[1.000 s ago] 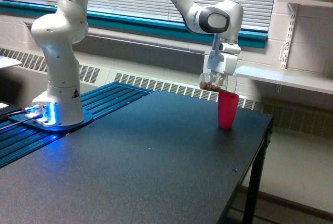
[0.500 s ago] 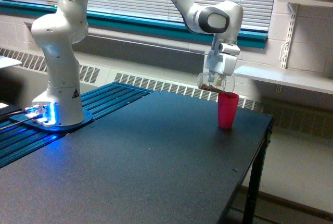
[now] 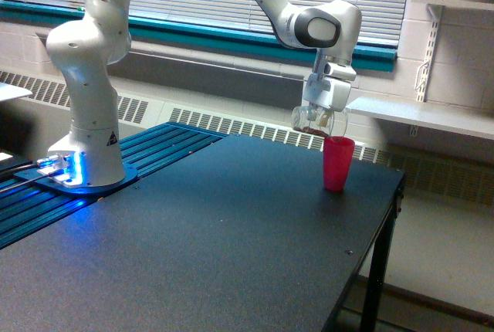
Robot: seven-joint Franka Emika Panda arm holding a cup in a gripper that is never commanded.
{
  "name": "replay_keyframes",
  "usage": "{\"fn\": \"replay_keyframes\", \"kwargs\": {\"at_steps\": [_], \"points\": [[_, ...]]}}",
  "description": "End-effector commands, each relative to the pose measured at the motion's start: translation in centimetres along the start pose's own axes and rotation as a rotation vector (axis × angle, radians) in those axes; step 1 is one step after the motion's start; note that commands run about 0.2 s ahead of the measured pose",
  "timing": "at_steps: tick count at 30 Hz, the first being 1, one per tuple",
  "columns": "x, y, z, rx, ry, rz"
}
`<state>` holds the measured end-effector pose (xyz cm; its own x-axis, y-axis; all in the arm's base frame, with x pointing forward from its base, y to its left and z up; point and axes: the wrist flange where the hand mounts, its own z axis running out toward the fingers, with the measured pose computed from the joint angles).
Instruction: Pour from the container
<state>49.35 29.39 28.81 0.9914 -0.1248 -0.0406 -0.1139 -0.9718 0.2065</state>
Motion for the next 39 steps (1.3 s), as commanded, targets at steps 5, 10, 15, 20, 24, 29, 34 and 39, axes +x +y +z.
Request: {"fn": "replay_keyframes", "kwargs": {"at_steps": [5,10,15,20,24,29,34,39], "points": [[0.3,0.3,-1.0,-0.002,-0.011,-0.017],[0.0,0.3,-0.8,-0.012,-0.027,-0.028],[0.0,0.3,-1.1,-0.014,-0.028,-0.032],[-0.2,0.3,-1.0,-0.022,-0.037,-0.038],[0.3,0.8,-1.5,-0.023,-0.024,-0.024],[0.5,1.0,-2.0,-0.018,-0.014,-0.014],[0.5,1.1,-2.5,-0.011,-0.004,-0.011],[0.8,1.1,-3.7,0.016,0.020,0.003]]}}
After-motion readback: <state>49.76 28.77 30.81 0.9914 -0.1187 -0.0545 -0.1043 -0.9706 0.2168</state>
